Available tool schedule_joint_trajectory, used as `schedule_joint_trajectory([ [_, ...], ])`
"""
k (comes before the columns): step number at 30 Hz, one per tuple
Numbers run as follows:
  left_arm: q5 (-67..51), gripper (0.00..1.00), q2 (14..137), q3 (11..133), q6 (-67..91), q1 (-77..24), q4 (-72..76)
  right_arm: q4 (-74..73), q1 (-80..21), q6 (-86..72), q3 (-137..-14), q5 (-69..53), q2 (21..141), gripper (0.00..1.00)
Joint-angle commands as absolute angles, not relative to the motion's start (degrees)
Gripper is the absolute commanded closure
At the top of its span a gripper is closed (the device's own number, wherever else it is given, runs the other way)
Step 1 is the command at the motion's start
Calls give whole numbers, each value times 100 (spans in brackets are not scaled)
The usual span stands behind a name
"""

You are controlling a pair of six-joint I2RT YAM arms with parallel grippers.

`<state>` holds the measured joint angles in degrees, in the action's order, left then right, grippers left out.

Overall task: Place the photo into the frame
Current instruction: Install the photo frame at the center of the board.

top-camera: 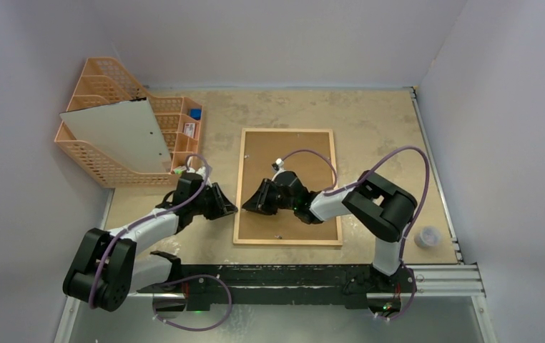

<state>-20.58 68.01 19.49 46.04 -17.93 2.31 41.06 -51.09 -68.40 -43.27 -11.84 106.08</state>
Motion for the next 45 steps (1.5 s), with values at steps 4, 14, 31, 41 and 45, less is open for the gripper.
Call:
schedule_joint_trajectory([
  [4, -2188, 84, 6810, 1883, 4658, -1896, 457, 3846, -5207, -6844, -4574, -692, 10752, 76],
  [14, -2265, 91, 6988, 1838, 4726, -1933, 562, 4169, -5262, -7018, -4601, -633, 11095, 79],
  [31, -2276, 98, 7125, 1785, 4729, -1967, 647, 5295, -5260, -7315, -4325, -880, 11230, 87],
  [41, -2262, 100, 7193, 1771, 4722, -2030, 657, 6211, -5256, -7658, -4113, -878, 11333, 92],
  [45, -1940, 100, 7055, 1864, 4623, -2030, 344, 5704, -5247, -7596, -4051, -600, 11046, 92],
])
